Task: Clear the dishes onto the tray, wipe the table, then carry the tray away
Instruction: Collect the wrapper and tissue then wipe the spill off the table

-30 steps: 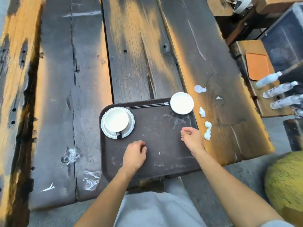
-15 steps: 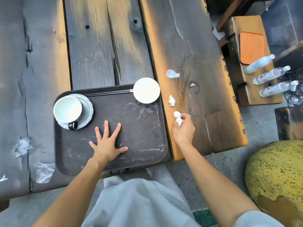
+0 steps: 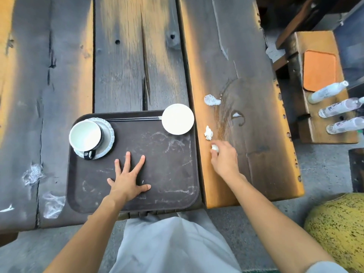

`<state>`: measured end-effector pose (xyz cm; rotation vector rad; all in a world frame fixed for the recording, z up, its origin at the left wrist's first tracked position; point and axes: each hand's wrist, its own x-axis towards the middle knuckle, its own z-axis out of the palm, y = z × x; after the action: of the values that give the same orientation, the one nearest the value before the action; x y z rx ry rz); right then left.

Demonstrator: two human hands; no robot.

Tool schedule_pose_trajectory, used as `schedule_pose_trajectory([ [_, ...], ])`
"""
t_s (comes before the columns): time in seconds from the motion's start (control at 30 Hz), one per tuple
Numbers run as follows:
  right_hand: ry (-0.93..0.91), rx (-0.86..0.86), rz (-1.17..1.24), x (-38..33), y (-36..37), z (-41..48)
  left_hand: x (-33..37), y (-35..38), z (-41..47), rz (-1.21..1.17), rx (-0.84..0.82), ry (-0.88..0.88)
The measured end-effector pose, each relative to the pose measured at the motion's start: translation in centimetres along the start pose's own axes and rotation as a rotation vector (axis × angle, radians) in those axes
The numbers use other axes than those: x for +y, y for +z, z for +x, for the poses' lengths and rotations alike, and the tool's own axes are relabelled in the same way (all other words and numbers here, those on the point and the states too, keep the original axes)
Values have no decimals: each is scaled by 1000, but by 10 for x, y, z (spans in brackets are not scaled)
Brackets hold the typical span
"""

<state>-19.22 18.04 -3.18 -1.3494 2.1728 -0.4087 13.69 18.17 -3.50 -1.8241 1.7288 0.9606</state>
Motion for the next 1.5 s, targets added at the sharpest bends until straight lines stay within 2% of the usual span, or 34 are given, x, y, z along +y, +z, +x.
schedule_pose_trajectory([
  [0.1,-56,66,42,-18,-10,30,2,-1,0,8,-11,-8],
  [0.17,-147,12,-15,-26,-9,47,4,0,0,-6,-15,-23],
  [0.23,-229,-103,-169,-26,-1,51,5,0,0,-9,-14,-28],
  [0.33,-254,-157,-291,-13,7,45,6,0,-1,-11,-28,-40],
  [0.43,-270,-145,-250,-2,5,39,5,1,-1,-9,-32,-41],
  [0.57,-214,-119,-81,-6,-2,26,6,-1,-1,-19,-38,-37],
  [0.67,-299,-117,34,-27,2,7,7,-1,-2,-22,-43,-42],
  [0.77,-475,-245,9,-49,20,-11,8,-2,-2,-31,-49,-43],
  [0.9,-700,-474,-324,-57,47,-35,8,-3,-3,-29,-60,-42],
  [0.97,-698,-498,-400,-52,53,-41,7,-3,-3,-35,-63,-37],
  [1.17,-582,-368,-395,-48,53,-39,6,-2,-2,-57,-68,-31],
  [1.5,-594,-455,-395,-42,52,-37,7,-1,-2,-47,-58,-19],
])
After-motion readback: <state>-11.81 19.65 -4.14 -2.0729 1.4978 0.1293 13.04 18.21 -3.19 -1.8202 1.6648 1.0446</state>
